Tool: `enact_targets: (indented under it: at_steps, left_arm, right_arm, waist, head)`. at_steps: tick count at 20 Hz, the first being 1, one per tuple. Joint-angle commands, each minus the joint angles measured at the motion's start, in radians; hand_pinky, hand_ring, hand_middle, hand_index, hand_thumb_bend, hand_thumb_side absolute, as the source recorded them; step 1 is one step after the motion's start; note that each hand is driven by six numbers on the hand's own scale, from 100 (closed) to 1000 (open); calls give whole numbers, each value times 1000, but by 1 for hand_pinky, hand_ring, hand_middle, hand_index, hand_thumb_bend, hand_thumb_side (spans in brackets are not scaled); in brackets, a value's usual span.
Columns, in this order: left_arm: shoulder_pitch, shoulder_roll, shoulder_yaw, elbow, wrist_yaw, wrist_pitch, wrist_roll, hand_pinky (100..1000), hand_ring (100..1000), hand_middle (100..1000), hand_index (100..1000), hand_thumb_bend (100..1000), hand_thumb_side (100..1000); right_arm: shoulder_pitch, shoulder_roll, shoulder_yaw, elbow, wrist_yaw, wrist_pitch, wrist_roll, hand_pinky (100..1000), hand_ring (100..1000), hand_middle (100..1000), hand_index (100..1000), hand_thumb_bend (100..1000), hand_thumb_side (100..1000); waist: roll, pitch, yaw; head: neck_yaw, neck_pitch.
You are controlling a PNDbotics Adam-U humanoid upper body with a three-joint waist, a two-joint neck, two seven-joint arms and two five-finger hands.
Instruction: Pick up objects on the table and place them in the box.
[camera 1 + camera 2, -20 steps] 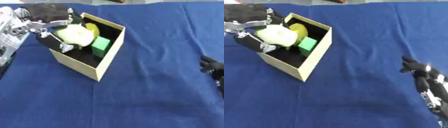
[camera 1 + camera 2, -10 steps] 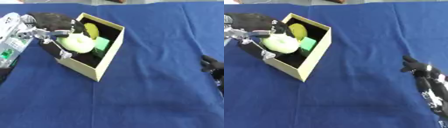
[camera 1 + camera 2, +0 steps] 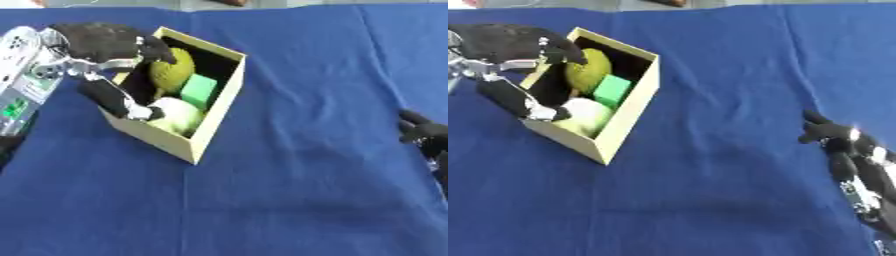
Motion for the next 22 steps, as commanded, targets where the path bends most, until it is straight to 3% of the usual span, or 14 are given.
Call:
enact_targets:
  at_steps: [1,2,5,6,7,8,9,10,11,12,14,18,22]
  left_arm:
    - [-21,9,27,-14,-2,3,28,973,980,916,977,386,845]
    - [-21,7,31,-18,4,5,36,972,978,914,976,377,818]
    - [-23,1,52,-41,30,18,75,951,959,889,964,279,619]
    - [-24,-3,65,-54,46,27,94,936,945,872,953,159,504]
    - [-22,-4,79,-70,68,40,113,919,930,855,941,100,365]
    - [-20,-7,98,-93,99,59,135,909,919,842,934,100,238]
    - [-14,-7,119,-126,144,84,161,903,911,833,931,100,246]
    - [-4,-8,142,-168,199,109,190,895,899,821,925,100,358]
    - [10,-6,164,-216,264,135,220,892,896,818,924,100,375]
    - [27,-7,188,-269,333,159,257,871,873,799,921,100,526]
    - [78,-4,233,-386,481,201,341,866,863,794,915,100,655]
    - [170,-25,301,-554,679,241,478,857,854,789,920,100,585]
    - [223,-81,360,-575,814,195,614,847,846,785,924,100,566]
  right_arm:
    - [0,-10,-9,-15,2,-2,-3,1000,1000,648,788,100,513]
    - [0,-10,-10,-15,2,-1,-4,1000,1000,648,788,100,513]
    - [2,-8,-11,-15,1,1,-5,1000,1000,648,788,100,513]
    - [3,-8,-11,-15,1,1,-6,1000,1000,648,788,100,512]
    - [4,-7,-11,-15,1,0,-6,1000,1000,648,788,100,512]
    - [5,-7,-12,-15,1,-1,-8,1000,1000,648,788,100,511]
    - [5,-7,-13,-15,1,-3,-9,1000,1000,649,789,100,509]
    - [6,-8,-14,-15,2,-6,-10,1000,1000,649,789,100,506]
    - [6,-10,-15,-15,1,-10,-11,1000,1000,649,789,100,505]
    - [4,-14,-17,-15,0,-19,-14,1000,1000,651,789,100,493]
    - [-1,-30,-22,-15,-7,-51,-24,1000,1000,657,791,100,478]
    - [-15,-76,-30,-15,-32,-152,-47,1000,1000,683,800,100,470]
    - [-30,-139,-46,-15,-82,-274,-79,1000,1000,721,815,100,479]
  waist:
    - [-2,-28,2]
    - [-2,-29,2]
    - [-3,-31,3]
    - [-4,-32,3]
    - [-4,-33,4]
    - [-5,-34,5]
    - [-5,-34,6]
    - [-6,-35,7]
    - [-6,-35,7]
    - [-6,-35,9]
    - [-8,-38,11]
    - [-14,-52,11]
    - [-23,-76,12]
  head:
    - [-3,4]
    - [-3,5]
    - [-4,4]
    - [-4,4]
    - [-5,5]
    - [-7,8]
    - [-9,9]
    - [-13,10]
    - [-17,10]
    - [-25,10]
    - [-37,9]
    - [-46,15]
    - [-39,29]
